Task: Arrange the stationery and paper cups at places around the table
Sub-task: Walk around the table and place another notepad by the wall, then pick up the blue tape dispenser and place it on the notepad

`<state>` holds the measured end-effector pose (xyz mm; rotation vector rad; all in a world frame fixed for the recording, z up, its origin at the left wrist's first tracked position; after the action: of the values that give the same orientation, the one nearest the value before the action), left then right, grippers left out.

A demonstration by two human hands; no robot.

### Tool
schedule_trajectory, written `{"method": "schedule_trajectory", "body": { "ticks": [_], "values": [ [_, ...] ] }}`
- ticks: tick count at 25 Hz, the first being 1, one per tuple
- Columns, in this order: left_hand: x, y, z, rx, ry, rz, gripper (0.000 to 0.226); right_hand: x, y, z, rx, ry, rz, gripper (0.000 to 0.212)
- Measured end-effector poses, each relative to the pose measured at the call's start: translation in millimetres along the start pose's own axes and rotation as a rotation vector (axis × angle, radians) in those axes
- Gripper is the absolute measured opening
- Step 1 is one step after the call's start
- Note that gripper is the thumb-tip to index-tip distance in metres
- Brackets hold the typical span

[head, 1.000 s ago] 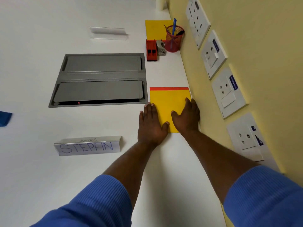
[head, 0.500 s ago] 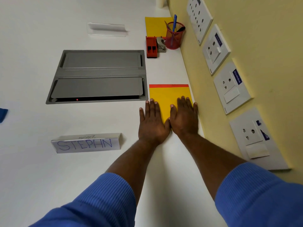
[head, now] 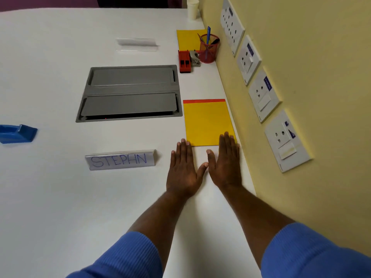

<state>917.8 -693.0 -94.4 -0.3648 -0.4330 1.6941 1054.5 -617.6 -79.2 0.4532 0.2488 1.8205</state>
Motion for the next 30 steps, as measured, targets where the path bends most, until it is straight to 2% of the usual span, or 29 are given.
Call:
{"method": "schedule_trajectory", "body": {
  "ticks": [5, 8, 12, 20, 24, 30],
  "values": [
    [-107.9, 7.6, 24.7, 0.001, 0.195, 0.057, 0.098, -115.0, 13.7, 22.7, -0.043, 0.085, 0.007, 0.084],
    [-166.5, 18.9, 62.5, 0.159, 0.255, 0.030, 0.099, -172.3, 46.3, 42.3, -0.070, 0.193, -0.005, 0.090],
    [-219.0, 26.4, 128.7, 0.239, 0.198, 0.005, 0.097, -213.4, 106.2, 77.3, -0.111, 0.278, 0.014, 0.091],
    [-328.0, 47.1, 253.0, 0.294, 0.103, -0.018, 0.101, -295.3, 220.5, 156.4, -0.147, 0.253, 0.121, 0.092],
    [-368.3, 61.3, 288.9, 0.332, 0.062, 0.015, 0.100, -315.4, 272.6, 168.7, -0.096, 0.262, 0.155, 0.091],
    [-402.2, 94.5, 314.3, 0.342, 0.011, 0.155, 0.099, -320.9, 322.9, 157.8, -0.016, 0.306, 0.285, 0.088]
  ]
}}
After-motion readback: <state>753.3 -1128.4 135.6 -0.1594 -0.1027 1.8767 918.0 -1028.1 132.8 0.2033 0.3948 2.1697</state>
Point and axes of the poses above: each hand's wrist, its own x-axis towards the middle knuckle, its own z-axis out of the back of the hand, y = z × x, the point moved 1 cm from there along x, towards the middle knuckle, and after that the axes turned 2 degrees about -z, right-handed, at the moved point
